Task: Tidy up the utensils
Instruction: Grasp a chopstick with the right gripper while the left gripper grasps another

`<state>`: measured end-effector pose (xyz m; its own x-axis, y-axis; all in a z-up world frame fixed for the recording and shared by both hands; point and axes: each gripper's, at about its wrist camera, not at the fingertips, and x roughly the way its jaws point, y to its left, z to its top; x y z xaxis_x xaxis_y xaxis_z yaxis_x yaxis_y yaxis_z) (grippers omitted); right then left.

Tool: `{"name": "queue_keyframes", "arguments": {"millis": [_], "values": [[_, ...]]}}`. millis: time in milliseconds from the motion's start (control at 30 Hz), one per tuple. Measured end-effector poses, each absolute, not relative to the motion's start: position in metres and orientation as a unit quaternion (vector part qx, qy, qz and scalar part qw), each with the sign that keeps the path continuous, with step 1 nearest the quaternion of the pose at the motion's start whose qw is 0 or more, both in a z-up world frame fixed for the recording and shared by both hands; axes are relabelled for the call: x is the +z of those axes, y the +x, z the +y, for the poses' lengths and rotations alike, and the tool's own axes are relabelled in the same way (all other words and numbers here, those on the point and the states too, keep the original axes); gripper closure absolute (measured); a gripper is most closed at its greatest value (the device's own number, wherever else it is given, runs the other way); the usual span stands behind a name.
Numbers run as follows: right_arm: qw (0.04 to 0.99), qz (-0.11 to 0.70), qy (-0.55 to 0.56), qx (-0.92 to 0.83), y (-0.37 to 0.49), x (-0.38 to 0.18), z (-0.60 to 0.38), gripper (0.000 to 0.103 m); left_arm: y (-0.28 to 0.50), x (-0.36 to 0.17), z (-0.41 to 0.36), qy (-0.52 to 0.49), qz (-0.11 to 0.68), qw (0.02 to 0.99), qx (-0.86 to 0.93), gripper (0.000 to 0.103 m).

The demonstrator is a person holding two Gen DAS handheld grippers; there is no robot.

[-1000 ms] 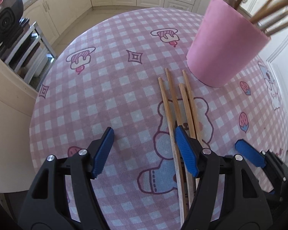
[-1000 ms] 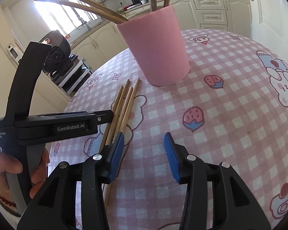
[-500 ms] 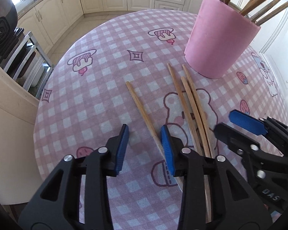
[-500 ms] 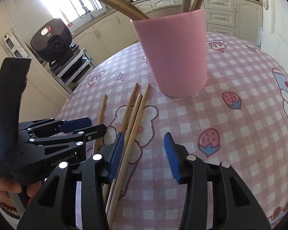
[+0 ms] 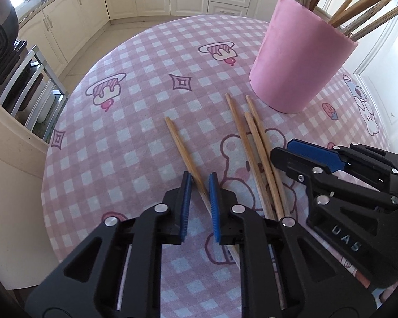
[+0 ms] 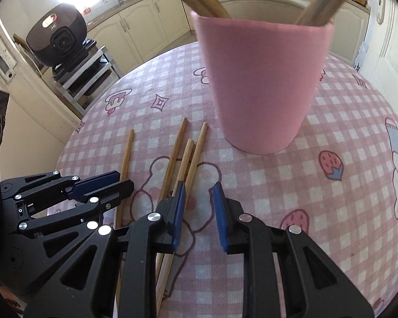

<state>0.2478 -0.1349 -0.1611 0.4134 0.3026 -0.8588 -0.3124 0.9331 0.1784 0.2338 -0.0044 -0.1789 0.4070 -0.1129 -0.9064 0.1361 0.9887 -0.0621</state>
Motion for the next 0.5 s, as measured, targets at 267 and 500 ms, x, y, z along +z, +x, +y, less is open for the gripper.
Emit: {"name": "queue_keyframes", "arguments": {"millis": [267, 500], "values": [[0.839, 0.514, -0.033, 0.176, 0.254, -0.161, -0.121, 0.096, 0.236, -0.178, 0.001, -0.021, 0.543, 0.835, -0.090, 0.091], [0.839, 0.506, 0.003, 0.202, 0.241, -0.158, -0.138, 0.098, 0.228, -0.176, 0.009, -0.056, 0.543, 0.830, -0.112, 0.097]]}}
